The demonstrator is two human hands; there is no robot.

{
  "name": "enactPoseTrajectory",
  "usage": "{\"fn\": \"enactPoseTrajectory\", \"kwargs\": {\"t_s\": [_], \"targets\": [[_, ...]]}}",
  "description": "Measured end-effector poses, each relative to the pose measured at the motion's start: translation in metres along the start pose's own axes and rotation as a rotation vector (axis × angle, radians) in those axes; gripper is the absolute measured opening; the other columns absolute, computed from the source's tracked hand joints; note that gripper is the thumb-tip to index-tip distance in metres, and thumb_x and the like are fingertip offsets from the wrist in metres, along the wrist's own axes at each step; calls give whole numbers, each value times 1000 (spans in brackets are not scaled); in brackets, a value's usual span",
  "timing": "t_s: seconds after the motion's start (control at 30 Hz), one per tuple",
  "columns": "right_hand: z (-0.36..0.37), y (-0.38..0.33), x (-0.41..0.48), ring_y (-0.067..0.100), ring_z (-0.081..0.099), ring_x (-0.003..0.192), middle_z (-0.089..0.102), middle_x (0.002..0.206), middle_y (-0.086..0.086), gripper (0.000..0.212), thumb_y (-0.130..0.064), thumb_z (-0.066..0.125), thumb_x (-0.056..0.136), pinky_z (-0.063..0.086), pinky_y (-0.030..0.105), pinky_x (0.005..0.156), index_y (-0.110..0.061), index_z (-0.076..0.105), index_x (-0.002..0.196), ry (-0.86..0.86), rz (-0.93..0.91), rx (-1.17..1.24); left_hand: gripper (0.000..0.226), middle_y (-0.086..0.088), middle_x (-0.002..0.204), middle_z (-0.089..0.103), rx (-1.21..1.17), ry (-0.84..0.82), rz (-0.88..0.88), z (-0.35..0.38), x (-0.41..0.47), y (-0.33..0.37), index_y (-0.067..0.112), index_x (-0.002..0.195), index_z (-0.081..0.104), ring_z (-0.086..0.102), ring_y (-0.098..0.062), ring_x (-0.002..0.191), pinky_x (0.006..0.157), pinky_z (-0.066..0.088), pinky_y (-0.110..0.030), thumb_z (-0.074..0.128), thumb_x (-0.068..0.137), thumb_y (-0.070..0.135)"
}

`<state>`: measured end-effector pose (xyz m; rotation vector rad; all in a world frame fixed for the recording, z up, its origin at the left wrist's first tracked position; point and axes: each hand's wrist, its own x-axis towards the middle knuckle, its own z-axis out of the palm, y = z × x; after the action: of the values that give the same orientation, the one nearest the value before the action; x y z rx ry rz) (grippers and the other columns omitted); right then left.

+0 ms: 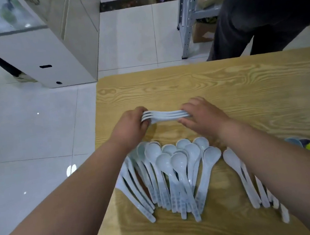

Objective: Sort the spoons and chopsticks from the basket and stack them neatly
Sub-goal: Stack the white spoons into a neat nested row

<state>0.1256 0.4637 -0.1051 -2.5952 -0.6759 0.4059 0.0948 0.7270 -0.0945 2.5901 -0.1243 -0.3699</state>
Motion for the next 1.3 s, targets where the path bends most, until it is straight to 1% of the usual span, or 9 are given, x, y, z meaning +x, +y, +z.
{"fn": "enactPoseTrajectory", "kwargs": {"t_s": [0.1, 0.17, 0.23, 0.3, 0.5, 0.67, 0.83, 1.13, 1.3], "targets": [[13, 13, 29, 27, 49, 109, 57, 111, 7, 35, -38, 60, 97, 40, 37, 92, -13, 63, 121, 21, 36, -27, 37, -15, 108, 67, 45, -17, 100, 3, 41, -21, 7, 113, 64, 55, -37, 107, 93, 40, -36, 50, 91, 33], [21, 23, 41, 28, 50, 107, 58, 108, 8, 36, -39, 61, 95, 39, 36, 92, -11, 65, 118, 62, 58, -27, 35, -17, 127, 64, 15, -4, 156, 2, 61, -29, 2, 124, 62, 45, -31, 126, 112, 21, -22, 60, 95, 21], [27, 29, 52, 25, 50, 104, 58, 105, 6, 45, -48, 51, 92, 38, 33, 91, -13, 66, 115, 101, 78, -47, 43, -10, 142, 56, -7, -15, 186, 5, 76, -41, 7, 132, 57, 35, -29, 143, 119, 17, -32, 60, 96, 29], [36, 36, 60, 27, 52, 100, 59, 103, 7, 48, -51, 47, 90, 40, 35, 89, -12, 67, 110, 145, 53, -73, 50, -4, 144, 55, -3, -41, 218, 13, 86, -55, 11, 131, 56, 31, -31, 147, 120, 18, -46, 49, 93, 44], [59, 51, 69, 29, 56, 99, 60, 103, 9, 37, -42, 60, 93, 47, 42, 89, -10, 70, 109, 330, -57, -106, 36, 4, 137, 60, -50, 107, 271, 35, 96, -75, 18, 119, 59, 38, -23, 145, 122, 20, -42, 51, 93, 43], [62, 53, 72, 29, 58, 100, 60, 106, 8, 39, -41, 60, 94, 47, 42, 90, -12, 70, 118, 338, -69, -139, 36, 7, 137, 60, -49, 130, 285, 39, 99, -79, 20, 115, 60, 37, -19, 145, 121, 18, -37, 54, 90, 45], [61, 51, 71, 28, 56, 102, 60, 108, 8, 44, -39, 57, 93, 47, 41, 91, -13, 67, 127, 344, -62, -135, 50, 4, 134, 62, -60, 175, 274, 39, 97, -78, 17, 131, 57, 40, -19, 143, 122, 20, -39, 55, 90, 46], [62, 49, 71, 29, 55, 104, 58, 109, 9, 51, -39, 56, 90, 47, 42, 93, -9, 64, 131, 351, -43, -124, 62, -1, 136, 60, -56, 196, 231, 38, 96, -76, 14, 138, 53, 41, -15, 142, 123, 14, -28, 56, 86, 49], [62, 49, 70, 28, 52, 107, 56, 111, 9, 58, -44, 58, 86, 45, 41, 96, -11, 62, 134, 343, -25, -123, 70, -5, 144, 53, -41, 240, 287, 40, 96, -78, 11, 144, 47, 40, -23, 143, 118, 31, -44, 59, 86, 48]]}}
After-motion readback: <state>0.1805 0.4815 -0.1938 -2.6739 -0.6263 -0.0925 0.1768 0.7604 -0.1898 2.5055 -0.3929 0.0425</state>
